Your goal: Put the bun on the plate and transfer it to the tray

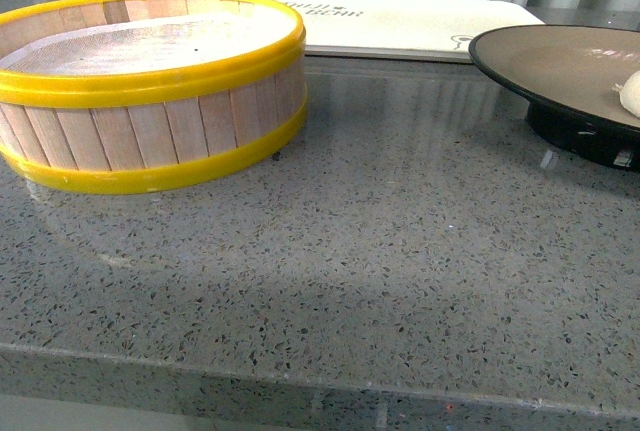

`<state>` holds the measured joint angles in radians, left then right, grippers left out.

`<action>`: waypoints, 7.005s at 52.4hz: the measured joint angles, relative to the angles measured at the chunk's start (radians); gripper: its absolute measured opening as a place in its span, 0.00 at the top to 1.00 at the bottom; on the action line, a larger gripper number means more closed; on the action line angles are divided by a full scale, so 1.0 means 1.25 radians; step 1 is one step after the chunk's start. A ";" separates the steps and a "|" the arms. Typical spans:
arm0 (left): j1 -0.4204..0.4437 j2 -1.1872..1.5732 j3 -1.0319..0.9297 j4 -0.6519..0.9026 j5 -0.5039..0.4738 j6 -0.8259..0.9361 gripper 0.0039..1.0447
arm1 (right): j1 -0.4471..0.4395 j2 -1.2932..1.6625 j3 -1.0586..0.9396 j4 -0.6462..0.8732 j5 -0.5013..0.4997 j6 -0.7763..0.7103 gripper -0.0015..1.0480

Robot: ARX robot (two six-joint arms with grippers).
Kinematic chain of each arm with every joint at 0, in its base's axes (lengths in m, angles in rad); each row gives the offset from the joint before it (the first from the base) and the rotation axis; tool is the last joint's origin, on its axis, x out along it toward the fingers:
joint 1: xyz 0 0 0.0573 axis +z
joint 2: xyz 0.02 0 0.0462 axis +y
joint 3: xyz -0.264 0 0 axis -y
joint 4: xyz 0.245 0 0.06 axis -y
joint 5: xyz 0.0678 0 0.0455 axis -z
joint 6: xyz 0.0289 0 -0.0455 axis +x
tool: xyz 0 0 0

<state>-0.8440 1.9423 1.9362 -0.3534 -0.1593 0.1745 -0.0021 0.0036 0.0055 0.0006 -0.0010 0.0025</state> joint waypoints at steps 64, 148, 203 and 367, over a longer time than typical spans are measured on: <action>0.666 -1.167 -1.437 0.555 0.124 -0.141 0.96 | 0.000 0.000 0.000 0.000 0.000 0.000 0.08; 0.675 -1.551 -1.528 0.283 0.127 -0.142 0.63 | 0.000 0.000 0.000 0.000 0.000 0.000 0.08; 0.675 -1.551 -1.528 0.283 0.127 -0.142 0.06 | -0.253 0.830 0.370 0.298 -0.189 0.662 0.08; 0.675 -1.551 -1.528 0.283 0.127 -0.142 0.06 | -0.065 1.720 1.266 0.273 -0.275 1.042 0.98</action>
<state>-0.0002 0.0036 0.0261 0.0006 -0.0002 -0.0025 -0.0834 2.1540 1.5879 0.3420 -0.3443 1.3052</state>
